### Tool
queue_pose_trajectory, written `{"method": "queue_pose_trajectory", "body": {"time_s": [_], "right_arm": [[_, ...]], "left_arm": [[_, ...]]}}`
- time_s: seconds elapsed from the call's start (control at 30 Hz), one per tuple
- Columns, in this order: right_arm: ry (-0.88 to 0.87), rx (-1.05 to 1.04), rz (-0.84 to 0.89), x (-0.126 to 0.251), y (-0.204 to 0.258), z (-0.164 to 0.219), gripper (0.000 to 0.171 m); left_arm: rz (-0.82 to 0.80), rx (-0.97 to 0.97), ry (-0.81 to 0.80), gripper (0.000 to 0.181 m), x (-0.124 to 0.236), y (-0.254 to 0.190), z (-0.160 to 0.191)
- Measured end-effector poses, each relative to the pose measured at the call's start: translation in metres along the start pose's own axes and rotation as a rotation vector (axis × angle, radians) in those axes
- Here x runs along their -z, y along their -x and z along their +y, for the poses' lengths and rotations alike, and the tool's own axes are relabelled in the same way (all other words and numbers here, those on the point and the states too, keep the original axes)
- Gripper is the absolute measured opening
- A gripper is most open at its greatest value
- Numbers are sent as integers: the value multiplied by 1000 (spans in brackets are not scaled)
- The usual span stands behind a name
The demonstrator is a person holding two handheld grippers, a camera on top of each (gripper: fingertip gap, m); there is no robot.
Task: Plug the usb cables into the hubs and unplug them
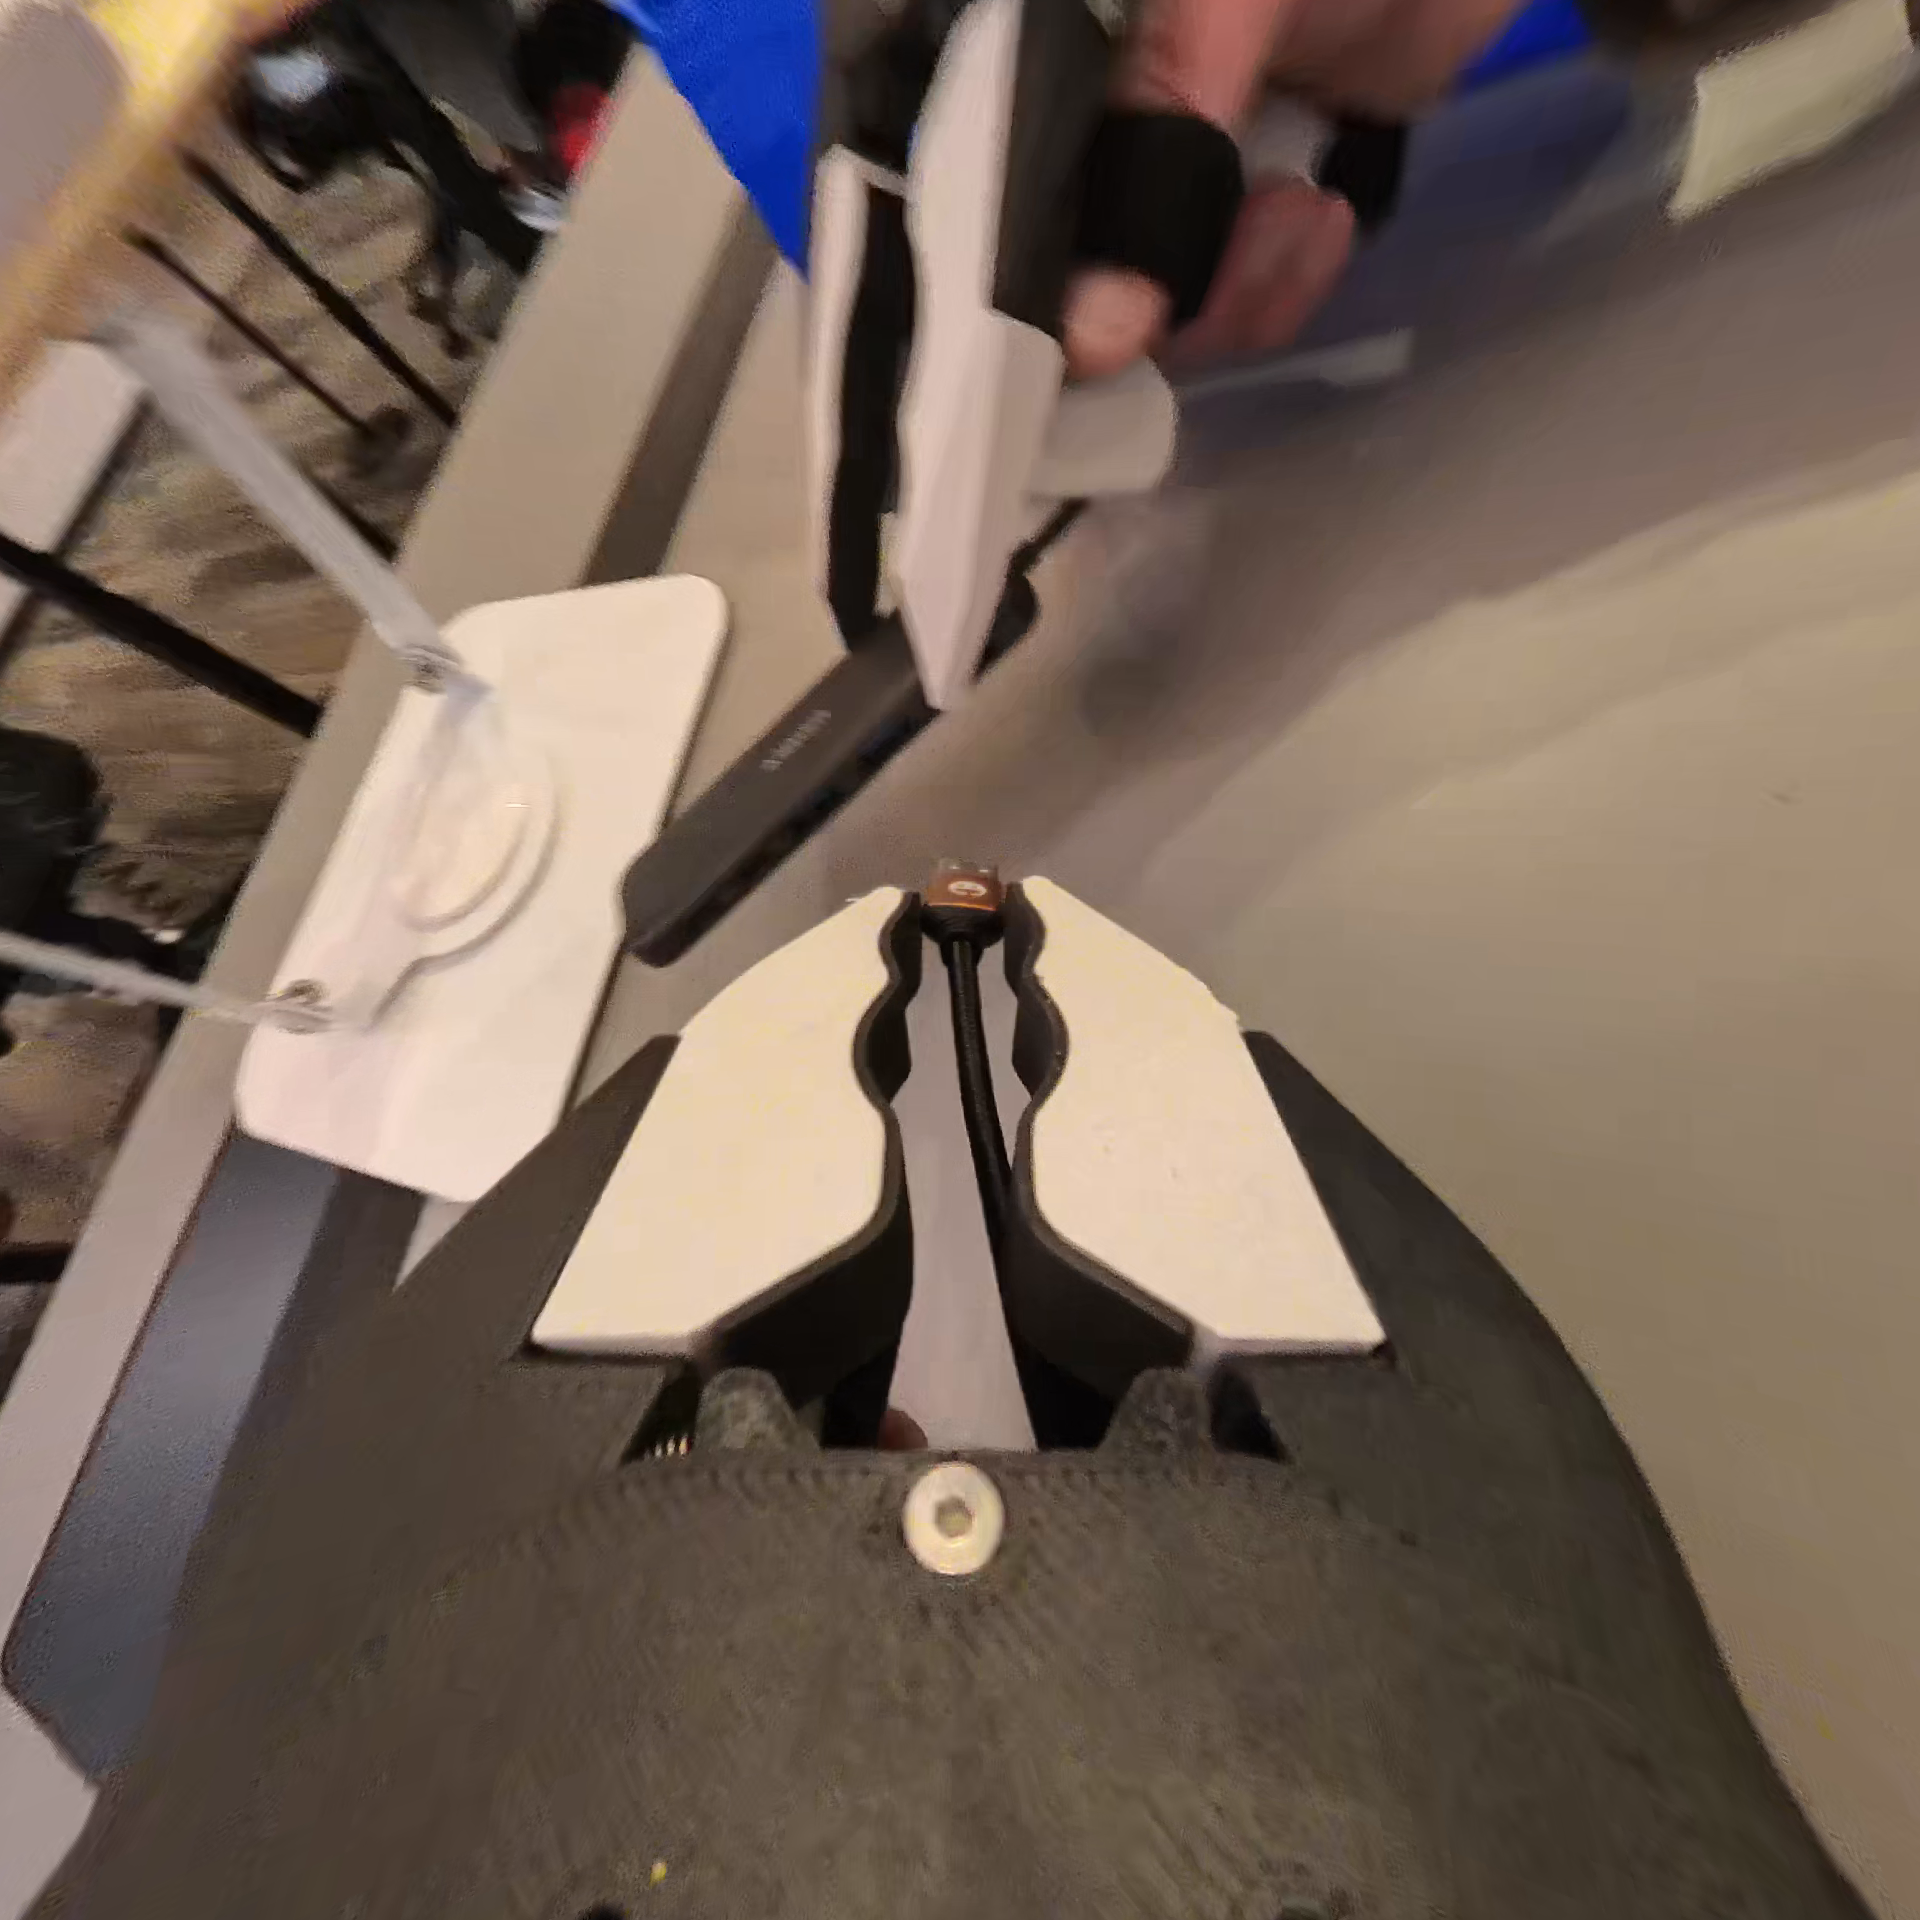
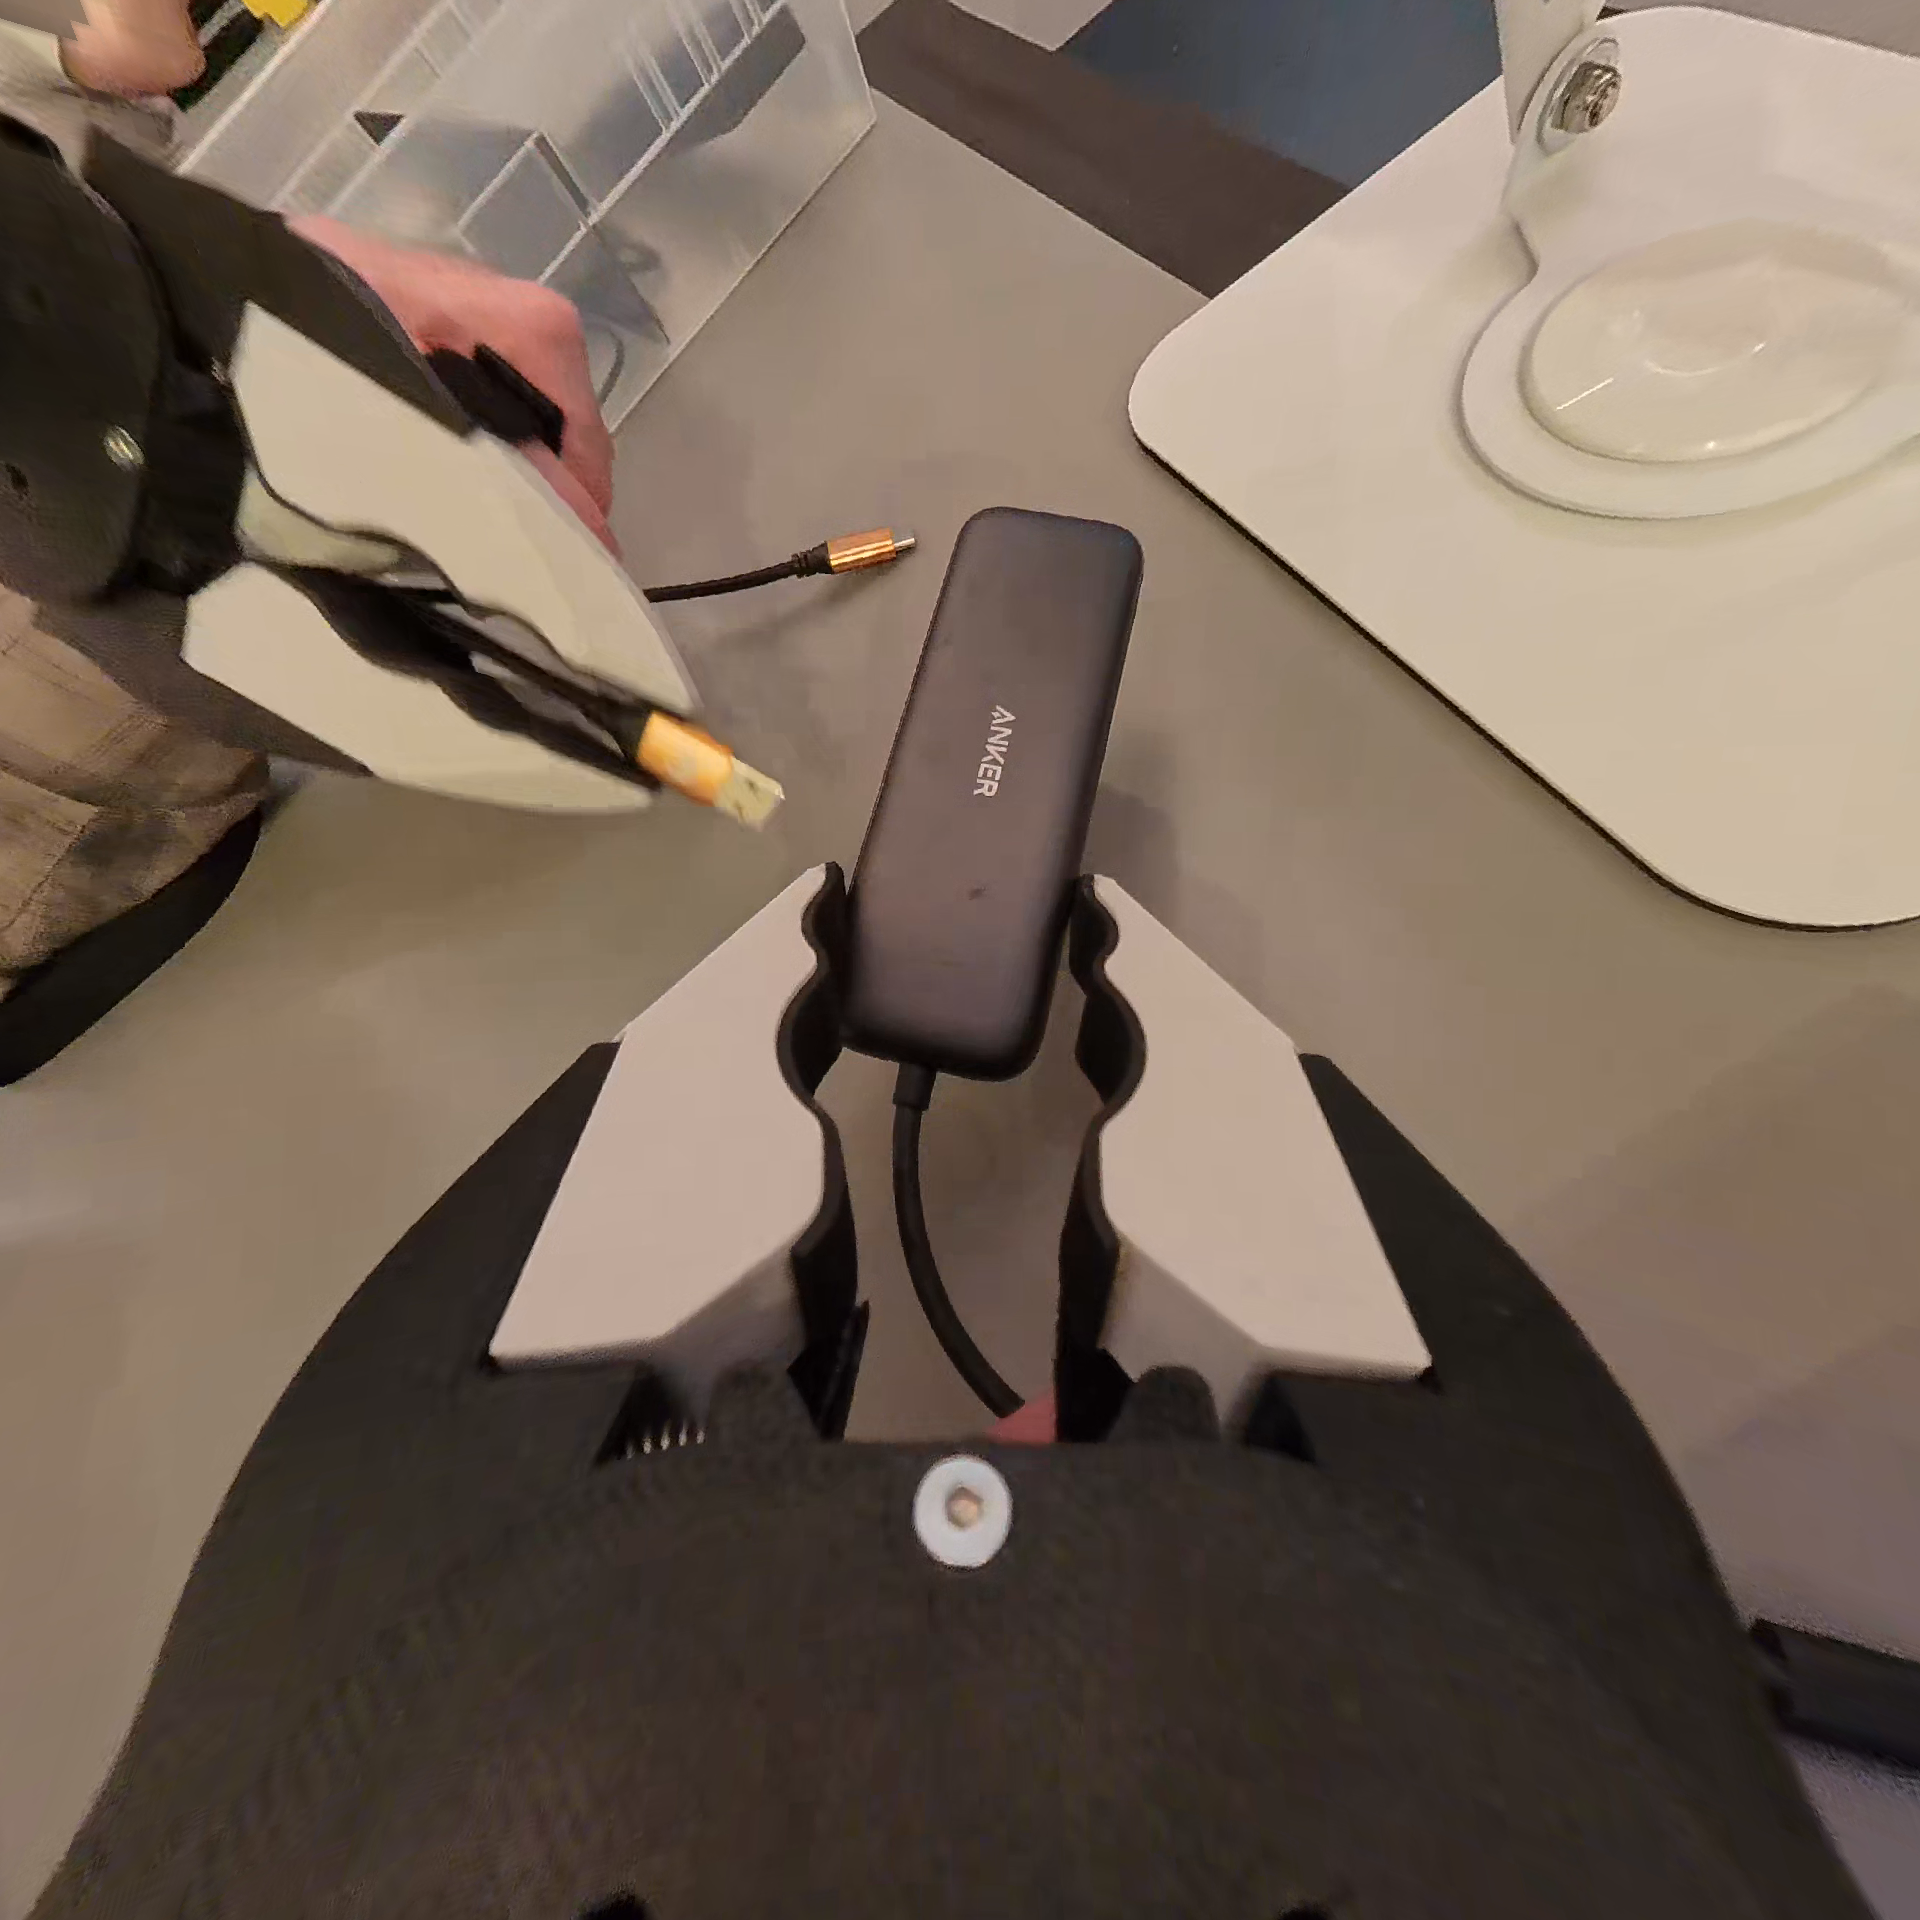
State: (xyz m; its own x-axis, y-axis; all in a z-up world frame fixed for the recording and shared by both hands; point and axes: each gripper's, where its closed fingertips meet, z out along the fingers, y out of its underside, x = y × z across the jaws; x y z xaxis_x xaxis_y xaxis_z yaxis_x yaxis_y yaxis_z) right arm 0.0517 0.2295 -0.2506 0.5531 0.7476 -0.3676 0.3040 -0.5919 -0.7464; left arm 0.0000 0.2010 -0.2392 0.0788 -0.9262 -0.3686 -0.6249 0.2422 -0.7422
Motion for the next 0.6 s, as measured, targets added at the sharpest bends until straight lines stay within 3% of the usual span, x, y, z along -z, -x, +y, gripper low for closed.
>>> {"method": "queue_pose_trajectory", "body": {"time_s": [0.03, 0.13, 0.23, 0.3, 0.43, 0.53, 0.6], "right_arm": [[-1, 1, -3, 1, 0, 0, 41], [-4, 3, -8, 2, 1, 0, 41], [4, 5, -10, 3, 0, 2, 41], [5, 2, -20, 3, 1, 2, 41], [-6, -9, -59, 4, 6, 0, 41], [-4, -20, -112, 5, 15, 0, 41], [-5, -28, -160, 5, 24, -1, 41]], "left_arm": [[27, -14, 23, 15, -6, -8, 4], [99, -2, 62, 15, -21, -28, 15], [95, -11, 73, 43, -25, -31, 16], [74, -6, 5, 51, -17, -25, 3], [-96, -77, -84, 59, 3, 3, -20], [-250, -196, -47, 52, 3, 18, -23], [-361, -377, 27, 47, -4, 23, -19]]}}
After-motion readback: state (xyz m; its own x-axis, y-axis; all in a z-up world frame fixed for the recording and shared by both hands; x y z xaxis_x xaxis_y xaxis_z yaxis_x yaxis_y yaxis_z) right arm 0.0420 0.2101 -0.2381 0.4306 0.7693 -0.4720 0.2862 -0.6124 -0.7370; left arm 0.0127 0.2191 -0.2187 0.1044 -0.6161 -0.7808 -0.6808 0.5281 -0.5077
